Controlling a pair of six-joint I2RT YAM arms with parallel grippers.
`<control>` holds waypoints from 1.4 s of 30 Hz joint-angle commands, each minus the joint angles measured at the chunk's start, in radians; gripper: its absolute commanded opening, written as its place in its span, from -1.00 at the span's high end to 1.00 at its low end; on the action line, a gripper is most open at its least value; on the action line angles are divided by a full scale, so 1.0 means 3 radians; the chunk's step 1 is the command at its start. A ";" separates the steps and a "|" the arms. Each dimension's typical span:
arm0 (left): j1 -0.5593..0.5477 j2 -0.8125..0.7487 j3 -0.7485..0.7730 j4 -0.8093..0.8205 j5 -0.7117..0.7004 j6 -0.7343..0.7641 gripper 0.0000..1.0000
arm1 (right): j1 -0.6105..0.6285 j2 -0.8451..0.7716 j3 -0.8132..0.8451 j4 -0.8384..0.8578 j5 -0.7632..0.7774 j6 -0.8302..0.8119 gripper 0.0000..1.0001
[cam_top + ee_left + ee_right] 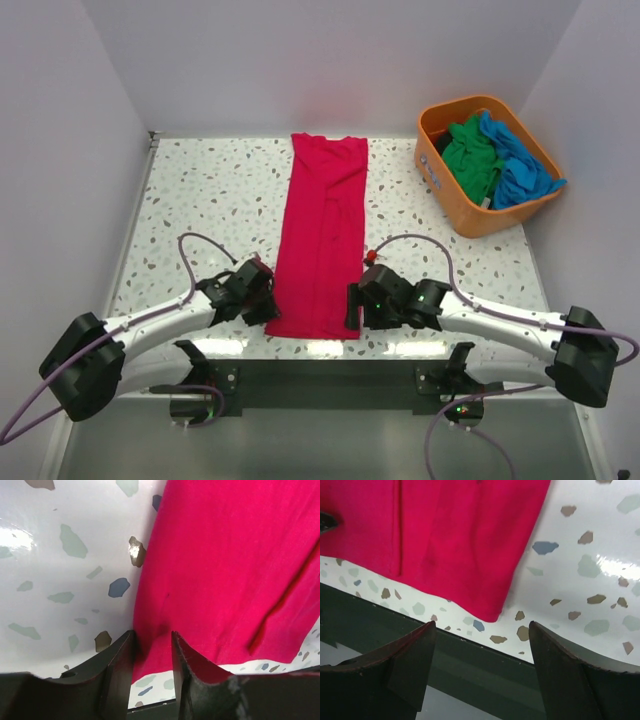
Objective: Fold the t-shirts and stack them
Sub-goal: Fold the tshirt
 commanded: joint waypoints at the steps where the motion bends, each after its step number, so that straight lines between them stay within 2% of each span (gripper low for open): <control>1: 0.0005 0.0069 -0.0230 -0.0061 0.0161 -0.0091 0.21 | 0.0125 0.0047 -0.0092 0.0012 0.0114 0.0308 -0.55; 4: 0.0010 0.0064 -0.0296 -0.0005 0.0196 -0.0112 0.27 | 0.0131 0.0149 -0.0159 0.0057 0.0150 0.0323 -0.49; 8: 0.0010 0.0064 -0.0332 -0.0046 0.0196 -0.0101 0.46 | 0.0141 0.0287 -0.0240 0.0195 0.0130 0.0339 -0.37; 12: 0.0010 0.0044 -0.0368 -0.0071 0.0304 -0.0101 0.47 | 0.0146 0.0441 -0.0317 0.0420 0.0089 0.0369 -0.30; 15: 0.0005 -0.0018 -0.0383 -0.0158 0.0268 -0.0122 0.35 | 0.0151 0.0533 -0.0333 0.0497 0.0074 0.0385 -0.21; 17: 0.0010 -0.0069 -0.0404 -0.0245 0.0237 -0.0147 0.23 | 0.0151 0.0559 -0.0343 0.0518 0.0084 0.0395 -0.08; 21: 0.0005 -0.0135 -0.0424 -0.0332 0.0222 -0.0199 0.21 | 0.0161 0.0543 -0.0353 0.0533 0.0089 0.0410 0.19; 23: 0.0005 -0.0156 -0.0440 -0.0337 0.0222 -0.0199 0.22 | 0.0161 0.0528 -0.0379 0.0528 0.0094 0.0431 0.41; 25: 0.0005 -0.0161 -0.0450 -0.0353 0.0222 -0.0188 0.24 | 0.0167 0.0472 -0.0409 0.0523 0.0079 0.0456 0.50; 30: 0.0005 -0.0197 -0.0506 -0.0373 0.0313 -0.0137 0.47 | 0.0172 0.0375 -0.0466 0.0482 0.0053 0.0487 0.66; 33: 0.0000 -0.0222 -0.0587 -0.0276 0.0441 -0.0122 0.75 | 0.0177 0.0354 -0.0491 0.0517 0.0028 0.0528 0.69; 34: -0.0005 -0.0222 -0.0598 -0.0256 0.0457 -0.0117 0.98 | 0.0182 0.0354 -0.0506 0.0528 0.0018 0.0538 0.70; 37: -0.0020 -0.0294 -0.0593 -0.0245 0.0529 -0.0081 1.00 | 0.0212 0.0329 -0.0512 0.0543 -0.0054 0.0553 1.00; 42: -0.0046 -0.0560 -0.0354 -0.0256 0.0483 0.0031 1.00 | 0.0259 0.0099 -0.0405 0.0385 0.0001 0.0513 1.00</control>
